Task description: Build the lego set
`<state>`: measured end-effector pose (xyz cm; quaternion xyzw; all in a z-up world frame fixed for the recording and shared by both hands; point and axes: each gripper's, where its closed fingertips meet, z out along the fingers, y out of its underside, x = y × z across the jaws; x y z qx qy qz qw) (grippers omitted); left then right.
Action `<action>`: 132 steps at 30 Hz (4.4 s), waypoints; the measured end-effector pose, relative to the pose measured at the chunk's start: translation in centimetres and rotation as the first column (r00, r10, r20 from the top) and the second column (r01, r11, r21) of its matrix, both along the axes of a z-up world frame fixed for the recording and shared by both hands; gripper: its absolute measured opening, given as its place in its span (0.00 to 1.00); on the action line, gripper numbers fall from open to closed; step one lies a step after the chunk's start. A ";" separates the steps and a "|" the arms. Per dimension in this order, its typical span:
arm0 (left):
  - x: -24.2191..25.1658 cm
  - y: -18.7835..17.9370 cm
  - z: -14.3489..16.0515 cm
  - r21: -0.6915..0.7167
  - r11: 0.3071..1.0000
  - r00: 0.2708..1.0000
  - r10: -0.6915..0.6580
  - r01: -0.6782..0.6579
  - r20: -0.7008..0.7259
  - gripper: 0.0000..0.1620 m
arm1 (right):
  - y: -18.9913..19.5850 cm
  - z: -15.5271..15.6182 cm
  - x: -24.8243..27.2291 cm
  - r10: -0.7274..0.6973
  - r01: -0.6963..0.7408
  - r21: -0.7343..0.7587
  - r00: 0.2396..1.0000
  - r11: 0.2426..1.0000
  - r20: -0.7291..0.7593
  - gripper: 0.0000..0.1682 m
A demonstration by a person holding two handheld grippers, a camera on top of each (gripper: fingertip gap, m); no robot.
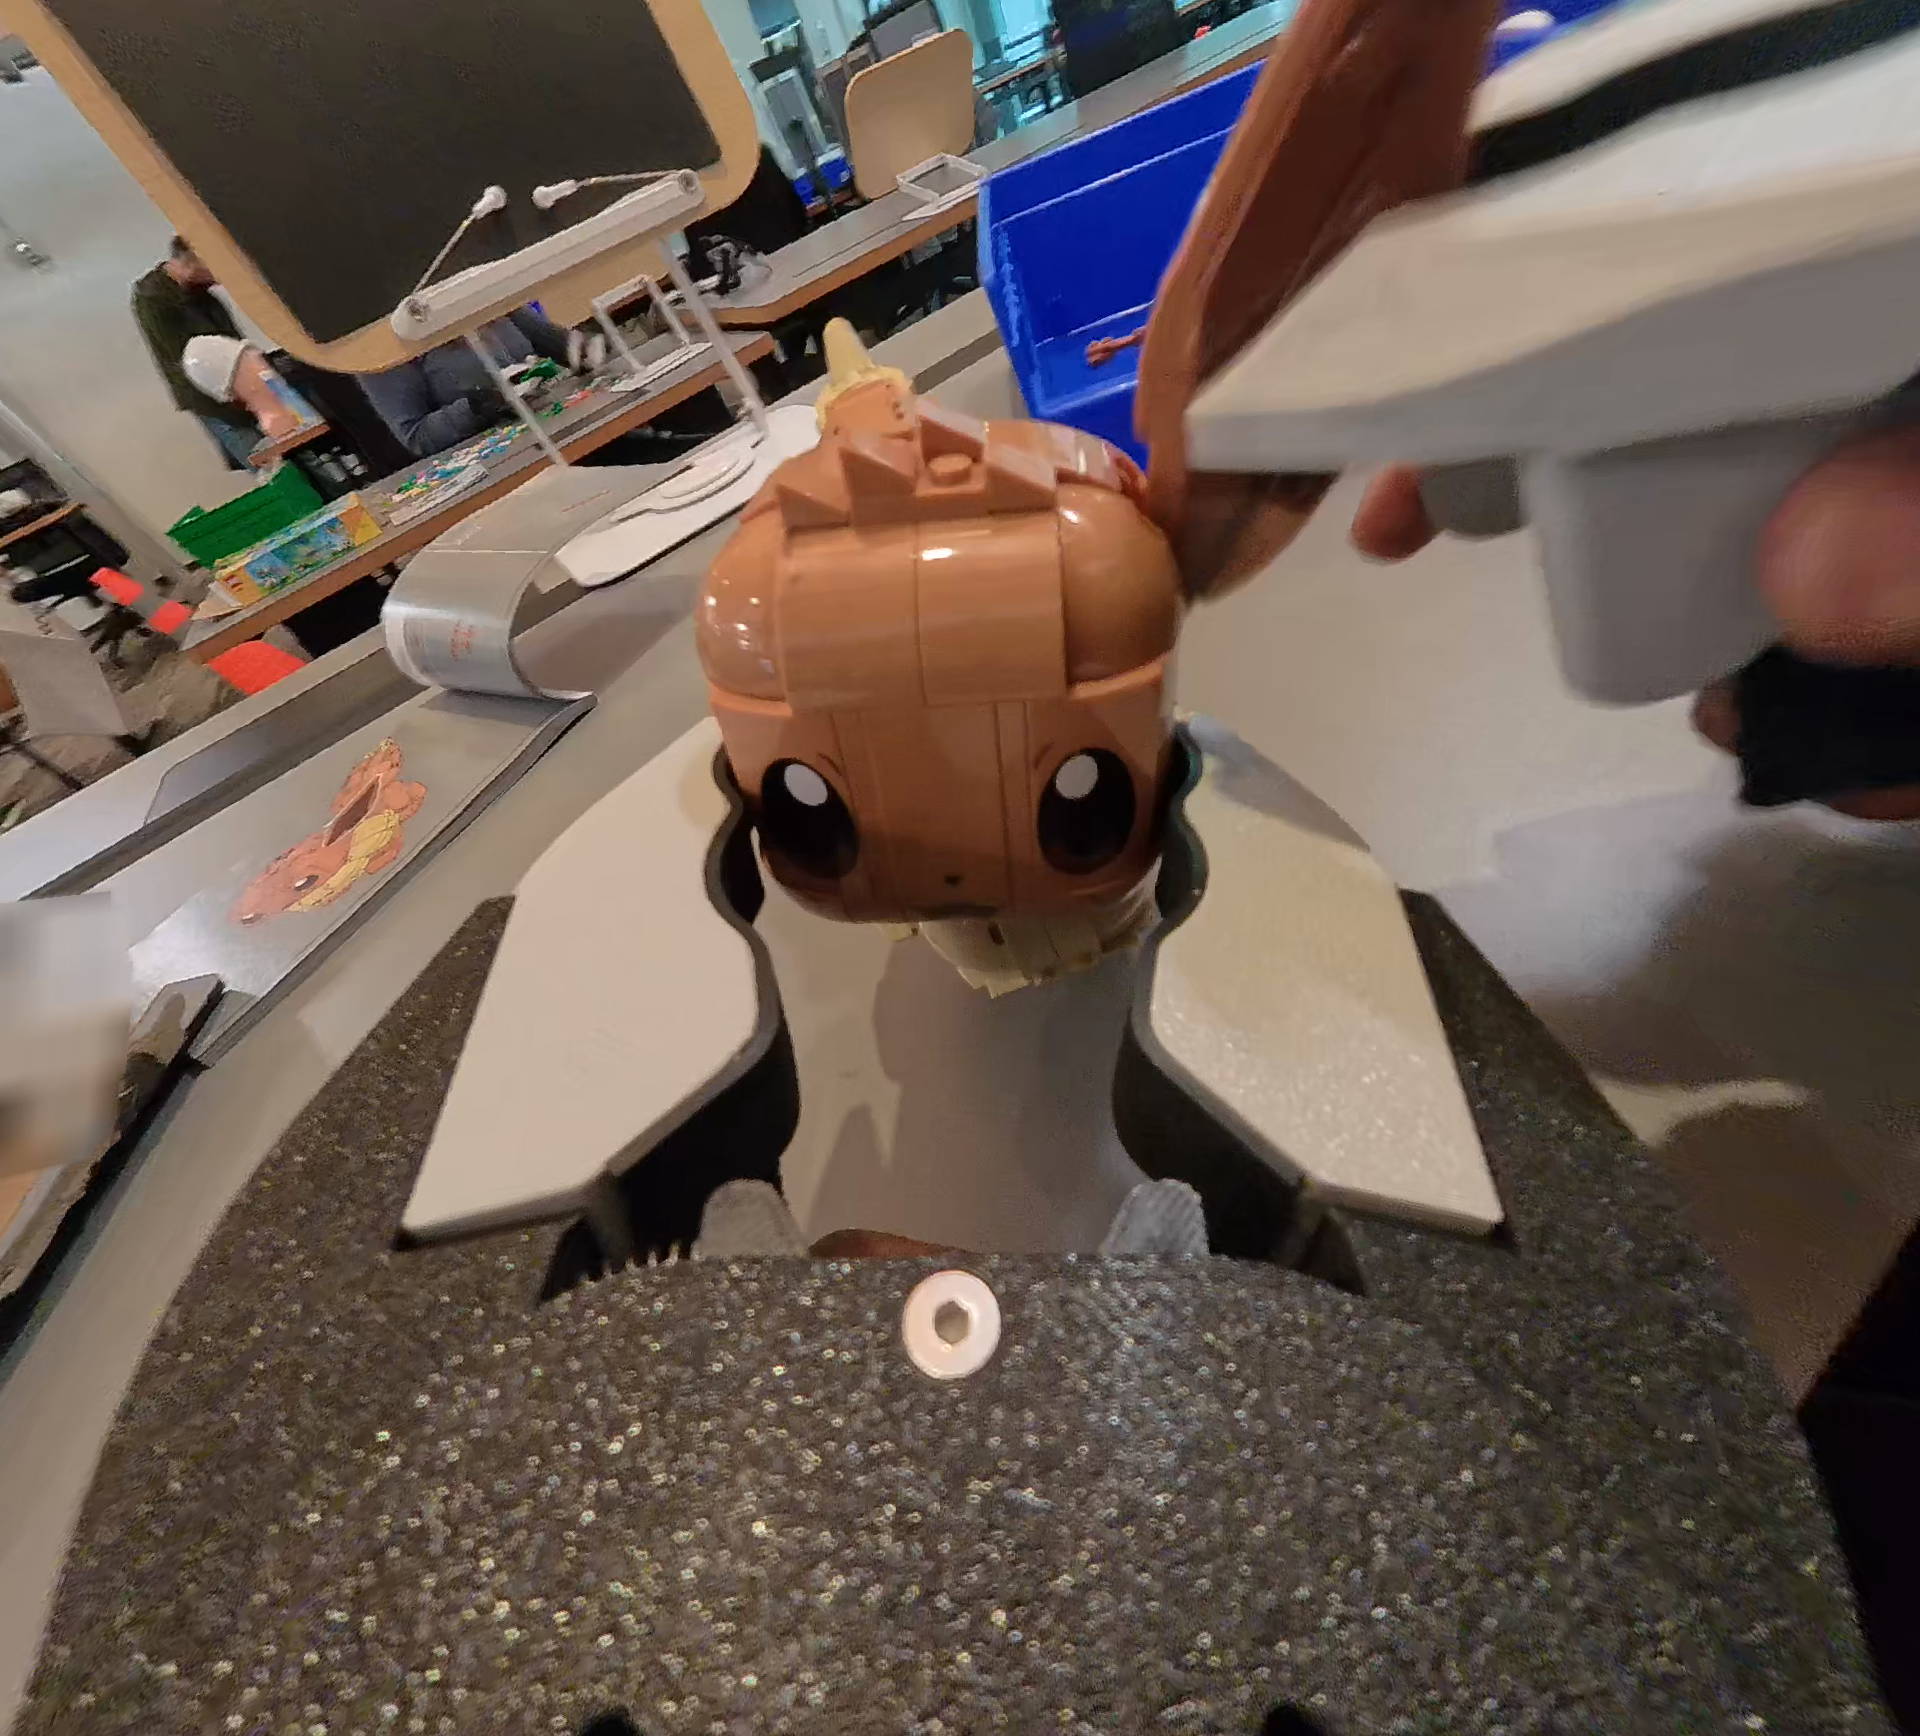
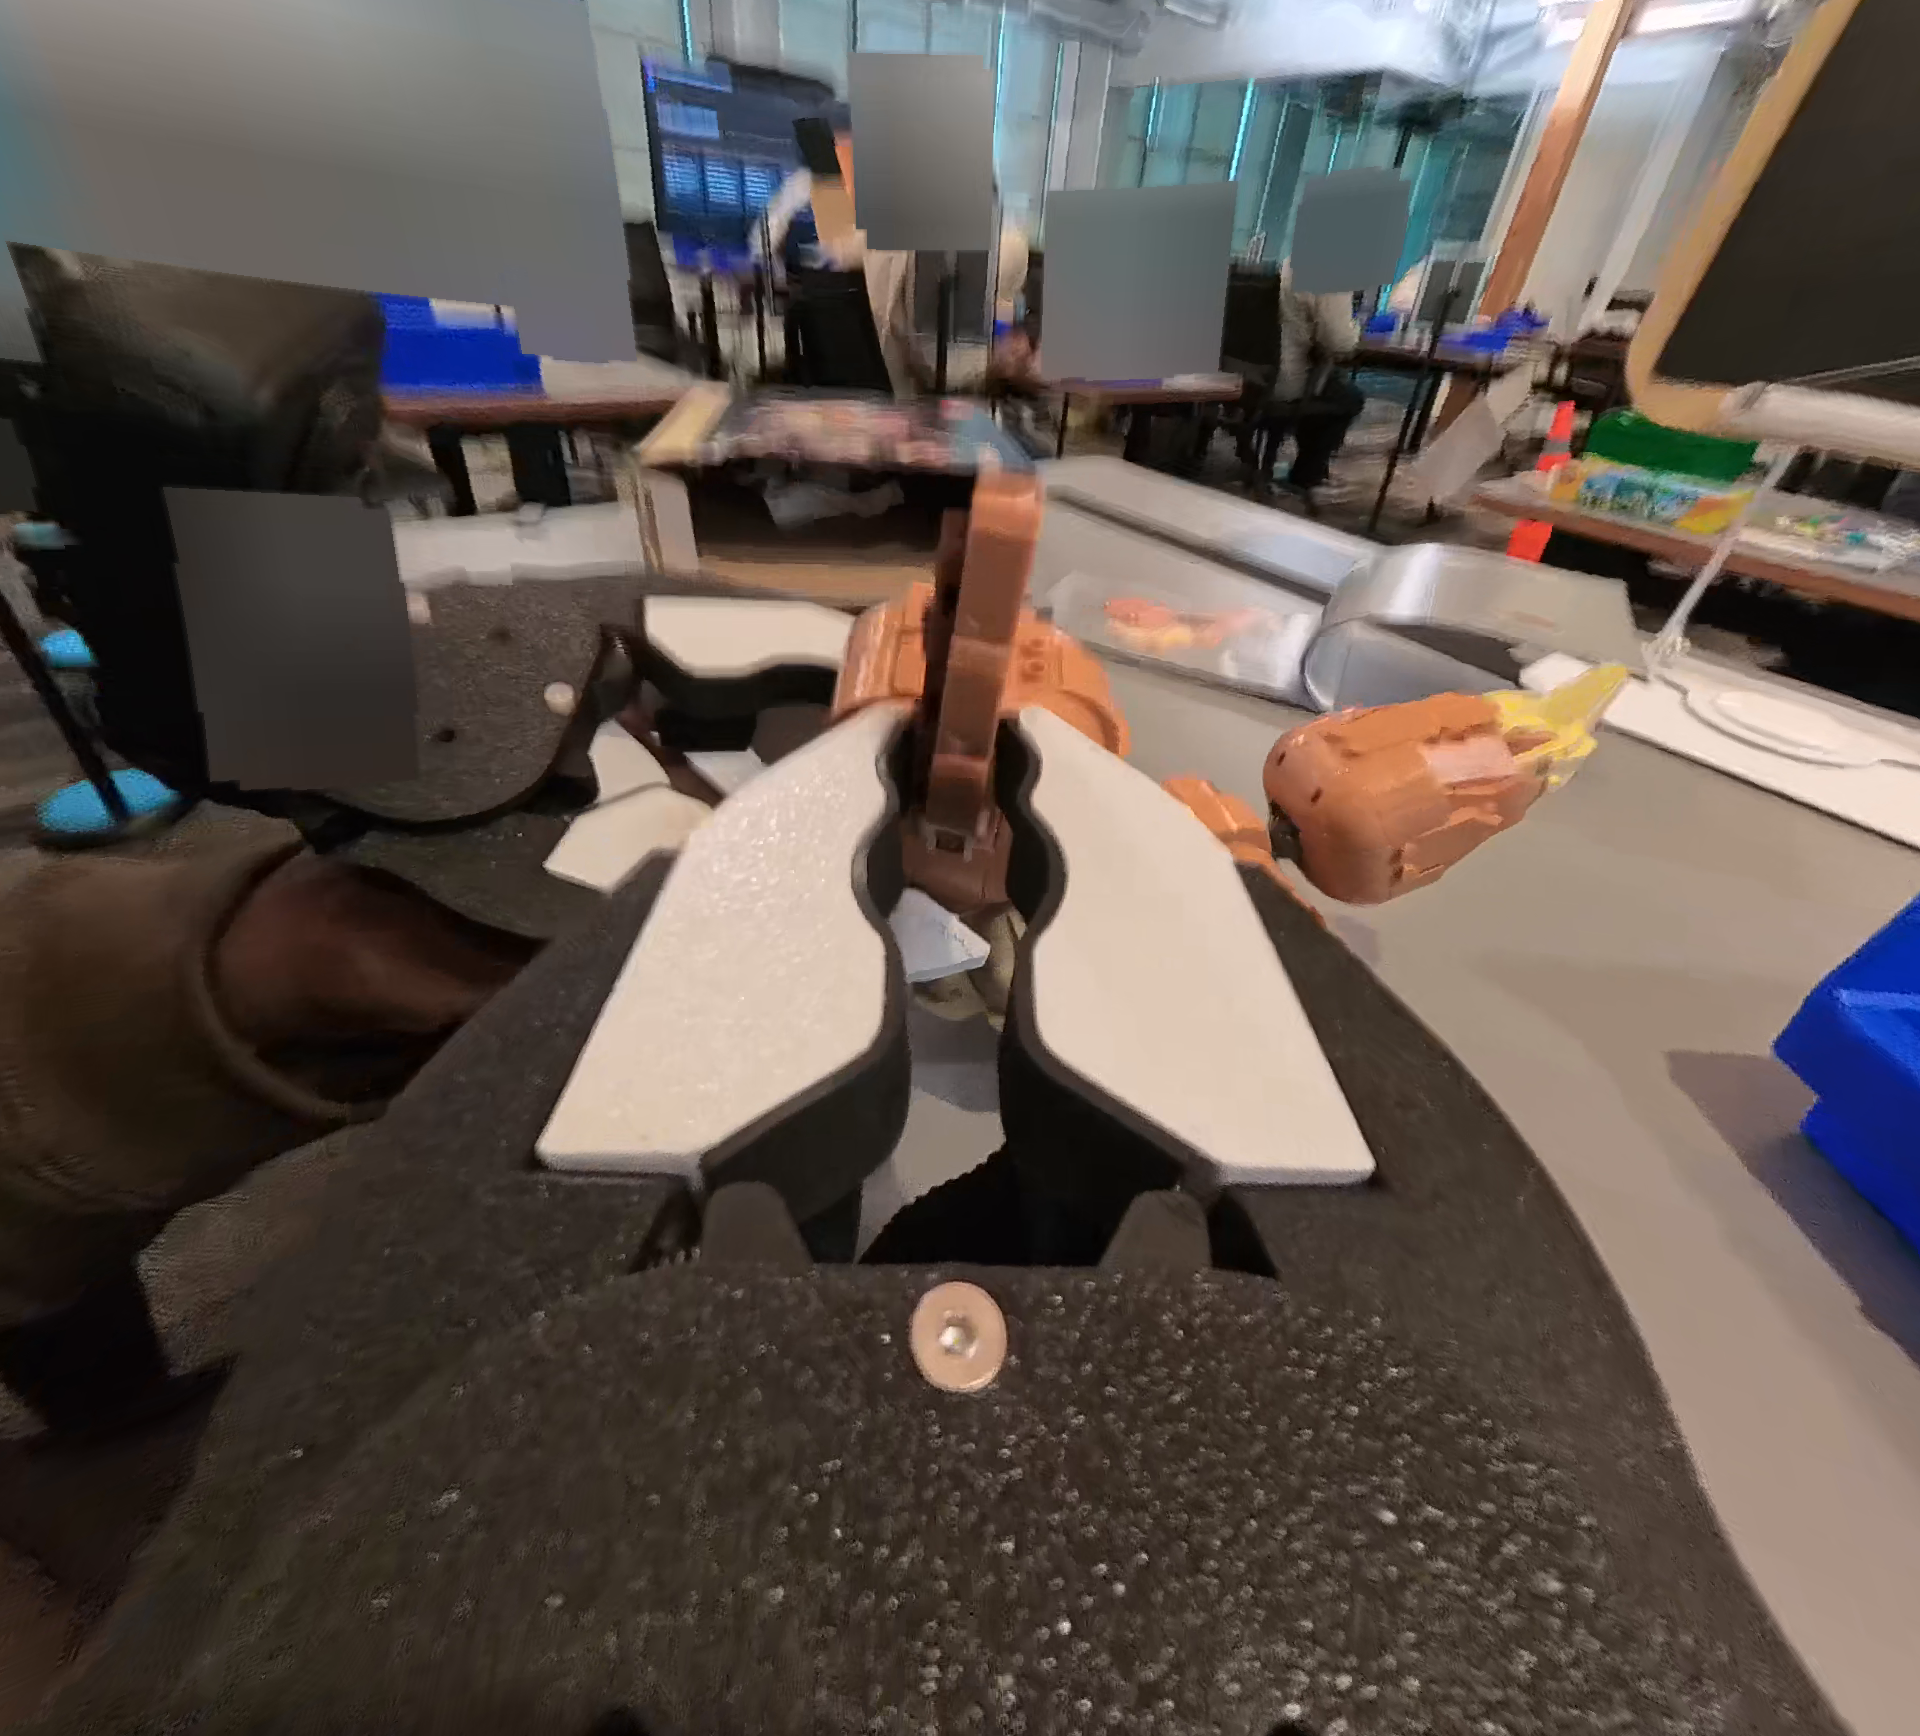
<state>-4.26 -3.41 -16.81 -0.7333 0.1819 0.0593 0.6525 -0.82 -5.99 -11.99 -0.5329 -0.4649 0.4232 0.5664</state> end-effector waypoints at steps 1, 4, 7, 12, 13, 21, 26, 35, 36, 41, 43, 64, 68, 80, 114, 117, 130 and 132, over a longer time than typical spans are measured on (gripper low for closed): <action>0.1 0.0 0.0 0.000 1.000 1.000 -0.002 0.002 -0.009 0.46 | -0.1 0.1 -0.1 -0.004 0.004 0.011 1.000 1.000 -0.013 0.09; 0.2 0.1 0.0 0.000 1.000 1.000 0.012 -0.012 -0.002 0.47 | 0.2 0.2 0.1 -0.030 0.031 0.013 0.998 0.999 -0.051 0.09; 0.2 0.3 0.0 0.000 1.000 1.000 0.011 -0.011 0.007 0.47 | 0.5 0.4 0.1 -0.005 0.003 -0.040 0.998 0.999 -0.063 0.09; 0.2 0.4 0.0 -0.003 1.000 1.000 0.010 -0.010 0.015 0.47 | 0.9 0.6 0.3 0.045 -0.063 -0.132 0.990 0.989 -0.135 0.09; 0.2 0.5 0.0 -0.004 1.000 1.000 0.010 -0.010 0.022 0.47 | 0.9 0.6 0.3 0.047 -0.067 -0.137 0.988 0.988 -0.147 0.09; 0.2 0.5 0.0 -0.004 1.000 0.999 0.007 -0.007 0.038 0.47 | 0.9 0.4 0.7 0.025 -0.042 -0.098 0.986 0.994 -0.166 0.09; 0.2 0.5 0.0 -0.003 1.000 0.999 0.007 -0.007 0.041 0.47 | 0.9 0.0 1.0 0.004 -0.019 -0.087 0.986 0.996 -0.168 0.09; 0.1 0.5 0.1 -0.002 1.000 0.999 0.014 -0.013 0.045 0.47 | 0.8 -0.9 1.3 -0.019 0.015 -0.038 0.995 0.999 -0.099 0.09; 0.1 0.4 0.1 -0.001 1.000 0.999 0.013 -0.013 0.044 0.47 | 0.8 -1.0 1.3 -0.017 0.014 -0.039 0.995 0.999 -0.097 0.09; 0.1 0.4 0.1 0.000 1.000 0.999 0.013 -0.013 0.040 0.47 | 0.7 -0.9 1.3 0.008 -0.012 -0.044 0.994 0.999 -0.105 0.09; 0.1 0.4 0.0 0.002 1.000 0.999 0.015 -0.015 0.036 0.47 | 0.3 -0.3 1.4 0.027 -0.031 -0.028 0.989 0.999 -0.143 0.09; 0.2 0.4 0.1 0.005 1.000 0.999 0.013 -0.013 0.032 0.47 | 0.5 -0.6 1.1 0.019 -0.018 0.010 0.995 1.000 -0.094 0.09; 0.2 0.4 0.1 0.007 1.000 0.999 0.011 -0.011 0.031 0.47 | 0.5 -0.7 1.0 0.032 -0.032 0.013 0.999 0.999 -0.036 0.09; 0.2 0.4 0.1 0.016 1.000 1.000 0.014 -0.014 0.015 0.47 | 0.5 -0.5 1.1 0.067 -0.064 -0.027 0.991 0.998 0.112 0.09; 0.0 0.6 0.1 0.006 1.000 0.999 0.021 -0.021 0.028 0.47 | 0.7 -1.2 1.2 0.108 -0.093 -0.057 0.909 0.994 0.402 0.09; -0.1 0.6 0.1 0.008 1.000 0.999 0.022 -0.023 0.027 0.47 | 0.4 -1.3 0.9 0.123 -0.107 -0.062 0.907 0.992 0.403 0.09; -0.1 0.5 0.1 0.010 1.000 0.999 0.023 -0.023 0.024 0.47 | 0.6 -1.2 0.8 0.118 -0.105 -0.055 0.917 0.993 0.380 0.09; -0.1 0.5 0.1 0.011 1.000 0.999 0.023 -0.023 0.023 0.47 | 0.6 -1.2 0.8 0.117 -0.105 -0.053 0.921 0.993 0.370 0.09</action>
